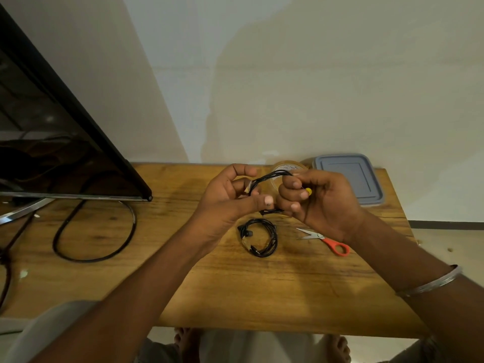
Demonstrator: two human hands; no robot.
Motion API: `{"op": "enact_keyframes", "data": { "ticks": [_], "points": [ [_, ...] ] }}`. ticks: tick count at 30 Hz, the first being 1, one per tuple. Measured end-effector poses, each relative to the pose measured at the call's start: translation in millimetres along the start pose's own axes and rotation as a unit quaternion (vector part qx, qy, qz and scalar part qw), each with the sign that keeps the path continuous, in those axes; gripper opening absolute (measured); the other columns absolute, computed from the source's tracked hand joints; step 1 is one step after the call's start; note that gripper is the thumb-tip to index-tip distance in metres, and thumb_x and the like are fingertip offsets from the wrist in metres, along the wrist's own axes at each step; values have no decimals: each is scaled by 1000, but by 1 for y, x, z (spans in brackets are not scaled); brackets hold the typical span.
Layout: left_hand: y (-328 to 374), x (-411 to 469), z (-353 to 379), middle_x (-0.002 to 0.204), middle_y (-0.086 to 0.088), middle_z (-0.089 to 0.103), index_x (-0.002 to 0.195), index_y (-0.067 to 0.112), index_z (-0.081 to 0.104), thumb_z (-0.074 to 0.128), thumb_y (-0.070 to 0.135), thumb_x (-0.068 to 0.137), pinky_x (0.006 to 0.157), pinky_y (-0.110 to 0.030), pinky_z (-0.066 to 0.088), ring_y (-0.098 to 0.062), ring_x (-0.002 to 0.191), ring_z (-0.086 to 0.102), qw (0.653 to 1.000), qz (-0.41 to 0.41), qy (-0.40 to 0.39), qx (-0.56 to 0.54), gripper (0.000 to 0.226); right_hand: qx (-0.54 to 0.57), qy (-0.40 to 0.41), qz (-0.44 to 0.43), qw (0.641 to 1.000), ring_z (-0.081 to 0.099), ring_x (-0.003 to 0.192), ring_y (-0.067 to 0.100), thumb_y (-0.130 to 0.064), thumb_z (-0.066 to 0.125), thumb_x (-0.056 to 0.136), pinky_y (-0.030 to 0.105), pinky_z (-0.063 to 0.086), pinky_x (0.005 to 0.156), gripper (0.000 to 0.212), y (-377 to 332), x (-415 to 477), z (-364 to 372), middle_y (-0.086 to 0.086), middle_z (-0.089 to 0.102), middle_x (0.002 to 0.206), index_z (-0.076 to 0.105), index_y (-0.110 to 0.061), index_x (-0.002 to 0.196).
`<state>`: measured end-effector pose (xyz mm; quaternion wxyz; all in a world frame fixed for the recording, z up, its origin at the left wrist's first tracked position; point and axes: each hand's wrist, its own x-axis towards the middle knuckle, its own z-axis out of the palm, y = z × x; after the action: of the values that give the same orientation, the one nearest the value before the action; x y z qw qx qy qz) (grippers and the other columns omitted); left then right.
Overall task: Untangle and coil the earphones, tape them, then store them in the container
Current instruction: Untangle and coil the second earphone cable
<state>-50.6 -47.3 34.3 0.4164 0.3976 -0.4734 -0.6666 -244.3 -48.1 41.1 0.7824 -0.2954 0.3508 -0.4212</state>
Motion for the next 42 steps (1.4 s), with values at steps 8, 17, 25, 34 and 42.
{"op": "enact_keyframes", "data": {
  "ticks": [8, 17, 25, 34, 42],
  "points": [
    [-4, -2, 4, 66, -10, 64, 111, 26, 56, 76, 19, 86, 61, -32, 46, -26, 62, 57, 974, 71, 79, 201, 33, -61, -15, -12, 998, 37, 55, 20, -16, 43, 88, 37, 45, 75, 28, 6, 2, -2, 0, 33, 55, 52, -14, 62],
    [-7, -3, -4, 91, 1, 73, 121, 20, 56, 64, -2, 89, 79, -49, 59, -13, 86, 72, 950, 71, -4, 303, 39, -131, 10, -25, 991, 38, 55, 19, -18, 44, 83, 30, 43, 63, 18, 12, 5, -6, 2, 34, 57, 47, -9, 68],
    [0, 1, -3, 83, -3, 72, 124, 12, 56, 60, -14, 88, 84, -32, 53, -18, 86, 67, 999, 1, 3, 37, 45, -155, 37, -63, 985, 40, 53, 17, -15, 41, 93, 22, 44, 55, 28, 11, 7, -7, 0, 37, 55, 49, -8, 68],
    [0, 0, -2, 79, 1, 56, 129, 14, 54, 70, -6, 77, 84, -26, 54, -14, 83, 60, 996, -24, -66, -49, 57, -146, 37, -44, 988, 40, 53, 15, -10, 35, 99, 26, 42, 60, 31, 4, 4, -6, -1, 37, 55, 48, -8, 70],
    [-3, 2, 2, 93, -11, 75, 105, 12, 60, 57, 11, 95, 85, -40, 58, -21, 78, 72, 982, -88, 72, -149, 11, -77, 54, -31, 995, 35, 56, 19, -10, 31, 101, 26, 42, 57, 37, 3, 2, -1, 2, 32, 57, 47, -8, 67]
  ]
}}
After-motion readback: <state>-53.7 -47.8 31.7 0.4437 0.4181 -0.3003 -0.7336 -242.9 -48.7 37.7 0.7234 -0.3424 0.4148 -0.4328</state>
